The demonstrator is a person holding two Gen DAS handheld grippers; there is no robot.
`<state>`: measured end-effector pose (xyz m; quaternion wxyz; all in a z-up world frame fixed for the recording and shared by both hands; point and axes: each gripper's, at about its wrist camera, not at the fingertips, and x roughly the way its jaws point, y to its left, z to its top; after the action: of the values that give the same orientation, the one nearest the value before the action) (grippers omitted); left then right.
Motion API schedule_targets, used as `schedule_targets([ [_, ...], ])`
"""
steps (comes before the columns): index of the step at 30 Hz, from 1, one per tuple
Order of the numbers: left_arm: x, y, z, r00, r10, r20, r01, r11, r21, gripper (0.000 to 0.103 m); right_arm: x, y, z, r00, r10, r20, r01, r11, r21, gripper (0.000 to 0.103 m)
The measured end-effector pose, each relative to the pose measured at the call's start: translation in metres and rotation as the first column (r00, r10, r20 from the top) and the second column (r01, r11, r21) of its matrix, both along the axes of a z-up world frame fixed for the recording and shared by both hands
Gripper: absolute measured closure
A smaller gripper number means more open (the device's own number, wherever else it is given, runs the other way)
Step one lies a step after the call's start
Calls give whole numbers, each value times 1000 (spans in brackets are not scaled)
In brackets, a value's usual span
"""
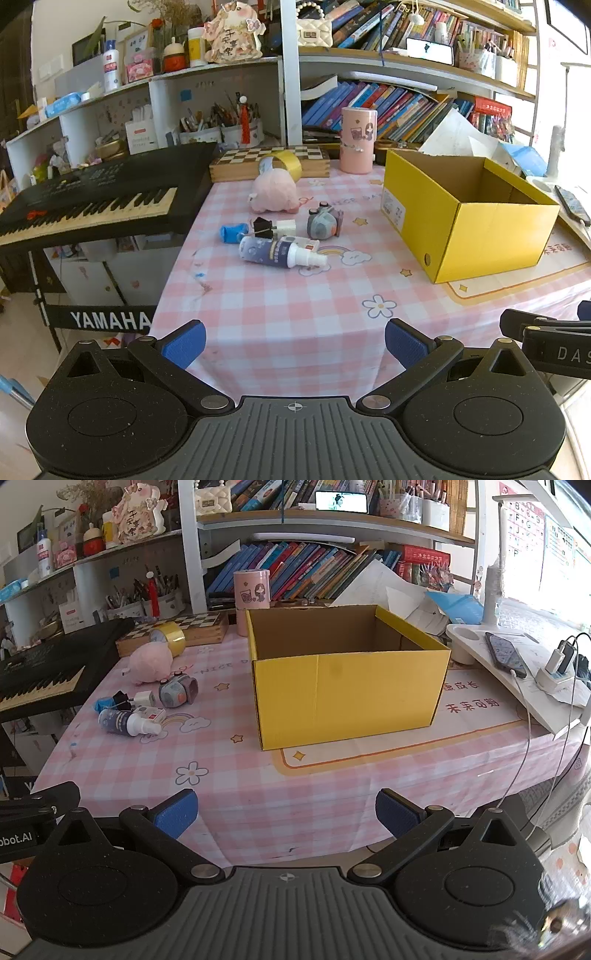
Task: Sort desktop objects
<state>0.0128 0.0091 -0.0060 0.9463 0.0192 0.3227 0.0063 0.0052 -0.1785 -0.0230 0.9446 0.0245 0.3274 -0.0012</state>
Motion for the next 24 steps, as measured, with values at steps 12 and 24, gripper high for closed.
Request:
schedule_targets([
  [12,1,2,-1,1000,6,-13,-6,1000,8,0,3,5,-1,1000,14,-17,-14,1000,-4,0],
  [24,1,2,-1,1000,4,-12,-4,1000,9,0,3,4,0,1000,15,-19,-15,1000,-1,0],
])
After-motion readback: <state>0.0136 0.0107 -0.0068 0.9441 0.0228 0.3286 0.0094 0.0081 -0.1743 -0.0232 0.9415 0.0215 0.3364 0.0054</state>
